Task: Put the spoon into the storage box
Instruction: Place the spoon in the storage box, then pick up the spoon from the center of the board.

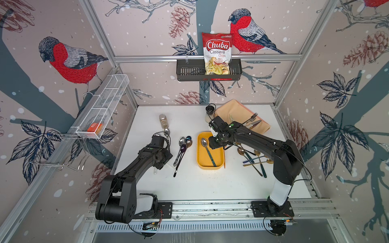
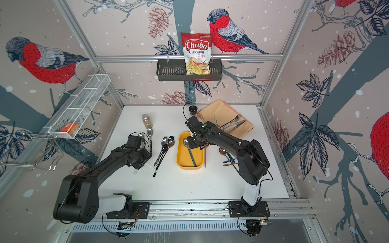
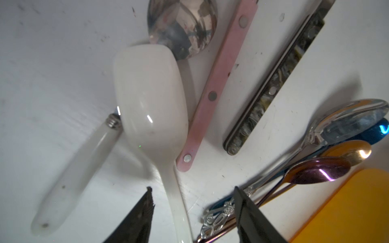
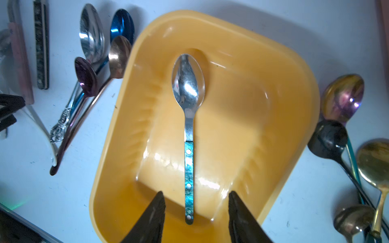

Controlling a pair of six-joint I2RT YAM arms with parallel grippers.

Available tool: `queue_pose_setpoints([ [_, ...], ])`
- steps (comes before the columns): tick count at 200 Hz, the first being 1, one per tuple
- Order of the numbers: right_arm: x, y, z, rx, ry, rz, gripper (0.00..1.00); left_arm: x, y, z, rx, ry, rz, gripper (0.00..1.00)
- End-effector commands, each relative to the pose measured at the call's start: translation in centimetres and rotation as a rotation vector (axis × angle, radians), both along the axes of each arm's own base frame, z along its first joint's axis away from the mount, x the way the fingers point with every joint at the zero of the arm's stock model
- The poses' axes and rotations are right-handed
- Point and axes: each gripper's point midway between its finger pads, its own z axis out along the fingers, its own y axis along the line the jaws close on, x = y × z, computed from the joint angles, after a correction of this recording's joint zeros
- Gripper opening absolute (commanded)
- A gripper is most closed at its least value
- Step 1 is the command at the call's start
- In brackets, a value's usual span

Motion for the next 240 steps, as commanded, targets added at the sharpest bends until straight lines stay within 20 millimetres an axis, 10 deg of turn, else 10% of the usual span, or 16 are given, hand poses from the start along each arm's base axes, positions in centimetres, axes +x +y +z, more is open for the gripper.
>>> queue_pose_setpoints([
  [1, 0.0, -1.5, -0.7, -0.036, -0.007, -0.018, 0.49, 0.3, 0.5, -0.2, 0.033, -0.002, -0.001, 0.61],
  [240, 0.6, -3.3, -0.2, -0.038, -0.002, -0.051, 0.45, -2.3, 1.1, -3.3, 0.086, 0.111, -0.091, 0.18],
])
